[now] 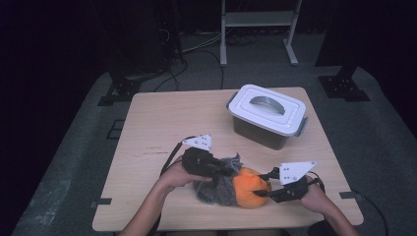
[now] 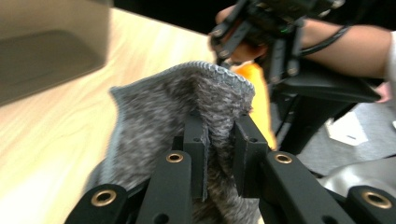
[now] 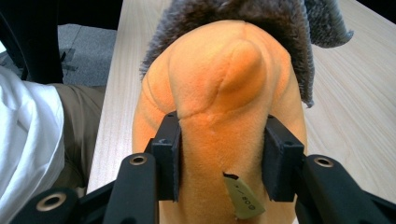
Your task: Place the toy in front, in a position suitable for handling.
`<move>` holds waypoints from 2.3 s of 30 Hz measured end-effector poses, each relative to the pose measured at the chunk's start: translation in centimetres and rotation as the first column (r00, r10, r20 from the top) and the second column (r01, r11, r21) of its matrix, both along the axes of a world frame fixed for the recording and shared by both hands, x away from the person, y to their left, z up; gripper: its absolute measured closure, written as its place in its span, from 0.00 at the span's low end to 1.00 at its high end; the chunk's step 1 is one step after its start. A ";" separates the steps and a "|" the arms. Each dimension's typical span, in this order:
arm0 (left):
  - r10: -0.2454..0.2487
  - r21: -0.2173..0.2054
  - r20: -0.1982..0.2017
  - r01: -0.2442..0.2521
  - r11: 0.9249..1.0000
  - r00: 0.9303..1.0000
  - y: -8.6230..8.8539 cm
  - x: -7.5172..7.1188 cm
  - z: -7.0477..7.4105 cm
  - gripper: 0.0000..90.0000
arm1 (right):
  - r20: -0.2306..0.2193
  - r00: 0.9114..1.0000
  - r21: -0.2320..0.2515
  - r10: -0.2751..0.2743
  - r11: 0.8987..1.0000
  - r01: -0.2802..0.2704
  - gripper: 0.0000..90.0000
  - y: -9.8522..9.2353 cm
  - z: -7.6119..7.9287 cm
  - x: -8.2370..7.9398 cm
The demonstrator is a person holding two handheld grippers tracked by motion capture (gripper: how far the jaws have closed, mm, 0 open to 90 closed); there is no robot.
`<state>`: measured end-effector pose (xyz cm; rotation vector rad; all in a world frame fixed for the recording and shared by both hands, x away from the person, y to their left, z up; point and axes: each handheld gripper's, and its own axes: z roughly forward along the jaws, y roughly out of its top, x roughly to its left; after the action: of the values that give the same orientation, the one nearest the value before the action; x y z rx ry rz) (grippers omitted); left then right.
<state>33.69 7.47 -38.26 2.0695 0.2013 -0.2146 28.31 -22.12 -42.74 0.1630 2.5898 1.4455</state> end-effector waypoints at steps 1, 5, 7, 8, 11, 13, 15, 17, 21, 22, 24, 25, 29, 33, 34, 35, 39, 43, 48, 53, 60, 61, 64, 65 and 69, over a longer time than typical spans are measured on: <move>-0.012 0.012 -0.002 0.013 1.000 1.000 -0.6 -0.3 -0.1 0.86 | 0.000 1.000 -0.001 -0.004 1.000 0.004 0.59 0.1 0.0 0.0; -0.011 0.056 0.016 0.010 0.998 1.000 -1.8 -0.5 -0.6 0.87 | -0.036 0.996 -0.014 -0.078 0.997 0.077 0.39 0.5 0.5 0.0; 0.012 0.054 0.010 -0.013 0.998 1.000 -1.6 -0.5 -0.7 0.87 | -0.072 0.990 -0.008 -0.123 0.992 0.122 0.34 0.4 0.8 -0.2; 0.018 0.057 0.013 -0.019 0.998 1.000 -1.5 -0.4 -0.7 0.87 | -0.085 0.986 -0.001 -0.144 0.990 0.144 0.33 0.4 1.1 -0.4; 0.011 0.055 0.011 -0.012 0.998 1.000 -1.6 -0.6 -0.6 0.87 | -0.130 0.970 0.012 -0.206 0.978 0.209 0.27 0.6 1.8 -0.9; 0.000 0.053 0.020 -0.001 0.999 1.000 -1.9 -0.9 -0.5 0.87 | -0.139 0.963 0.004 -0.231 0.972 0.234 0.26 1.2 2.2 -1.1; -0.017 0.051 0.019 0.016 0.999 1.000 -2.3 -1.3 -0.4 0.87 | -0.153 0.959 -0.016 -0.239 0.971 0.239 0.29 2.0 2.4 -1.1; -0.016 0.059 0.033 0.014 0.998 0.999 -2.2 -1.5 -0.3 0.87 | -0.139 0.966 -0.045 -0.218 0.976 0.214 0.37 2.4 2.2 -0.9; 0.005 0.029 0.035 -0.006 1.000 0.999 -1.0 -1.2 0.3 0.87 | -0.151 0.977 -0.004 -0.151 0.988 0.152 0.55 1.7 1.7 -0.2; 0.009 0.025 0.041 -0.010 1.000 0.999 -0.7 -1.1 0.6 0.87 | -0.154 0.978 0.010 -0.139 0.990 0.143 0.58 1.6 1.6 0.0; 0.022 0.018 0.051 -0.023 1.000 0.998 0.0 -1.0 1.2 0.87 | -0.144 0.983 0.033 -0.109 0.993 0.115 0.61 1.7 1.6 0.4; 0.026 0.015 0.055 -0.027 1.000 0.998 0.3 -0.9 1.5 0.87 | -0.137 0.987 0.045 -0.088 0.994 0.095 0.62 1.8 1.7 0.6; 0.050 -0.016 0.069 -0.049 0.999 0.996 1.9 -0.9 2.8 0.87 | -0.086 0.996 0.041 -0.038 0.998 0.042 0.63 2.9 2.4 1.1; 0.039 -0.026 0.061 -0.038 0.999 0.997 2.2 -1.1 3.1 0.86 | -0.046 0.998 0.070 0.049 0.996 -0.046 0.63 4.3 2.7 1.6; 0.029 -0.013 0.058 -0.028 1.000 0.998 1.9 -1.2 2.9 0.86 | -0.034 0.997 0.064 0.073 0.995 -0.071 0.63 4.8 2.6 1.6; 0.024 -0.001 0.056 -0.024 1.000 0.998 1.6 -1.3 2.6 0.86 | -0.017 0.995 0.044 0.097 0.994 -0.096 0.62 5.4 2.4 1.6; 0.027 0.040 0.031 -0.029 0.999 0.999 0.5 -1.4 0.6 0.86 | -0.046 0.997 0.011 0.065 0.998 -0.064 0.43 5.9 1.8 1.7; 0.017 0.032 0.023 -0.018 0.999 1.000 -0.3 -1.4 0.4 0.86 | -0.084 0.996 -0.023 -0.023 1.000 0.021 0.36 5.7 2.0 1.1; -0.013 0.069 0.031 0.011 0.998 0.999 -0.9 -1.5 0.4 0.86 | -0.087 0.996 -0.042 0.012 0.999 -0.016 0.54 4.8 1.5 1.1; -0.001 0.069 0.008 0.000 0.998 1.000 0.0 -1.3 -0.1 0.86 | -0.058 0.997 -0.036 0.045 0.998 -0.047 0.58 3.9 0.9 0.9; 0.047 0.057 0.003 -0.047 0.997 0.999 2.2 -1.1 -0.4 0.86 | -0.045 0.998 -0.033 0.052 0.998 -0.054 0.60 2.8 0.7 0.8; 0.056 0.053 -0.001 -0.055 0.997 0.998 2.4 -1.1 -0.5 0.86 | -0.046 0.998 -0.034 0.051 0.998 -0.053 0.60 2.6 0.7 0.8; 0.079 0.062 -0.005 -0.078 0.995 0.997 3.4 -1.0 -0.9 0.86 | -0.049 0.998 -0.022 0.045 0.999 -0.046 0.60 2.1 0.5 0.9; 0.086 0.067 -0.007 -0.086 0.994 0.996 3.6 -1.0 -1.1 0.86 | -0.051 0.998 -0.020 0.039 0.999 -0.040 0.60 1.8 0.4 0.9; 0.086 0.073 -0.045 -0.082 0.994 0.995 4.1 -0.9 -2.2 0.86 | -0.064 0.998 -0.003 0.004 1.000 -0.004 0.60 0.7 0.3 1.1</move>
<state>32.81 11.60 -40.50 2.1224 0.3289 -0.2085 29.43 -21.37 -42.42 0.2068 2.6442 1.4612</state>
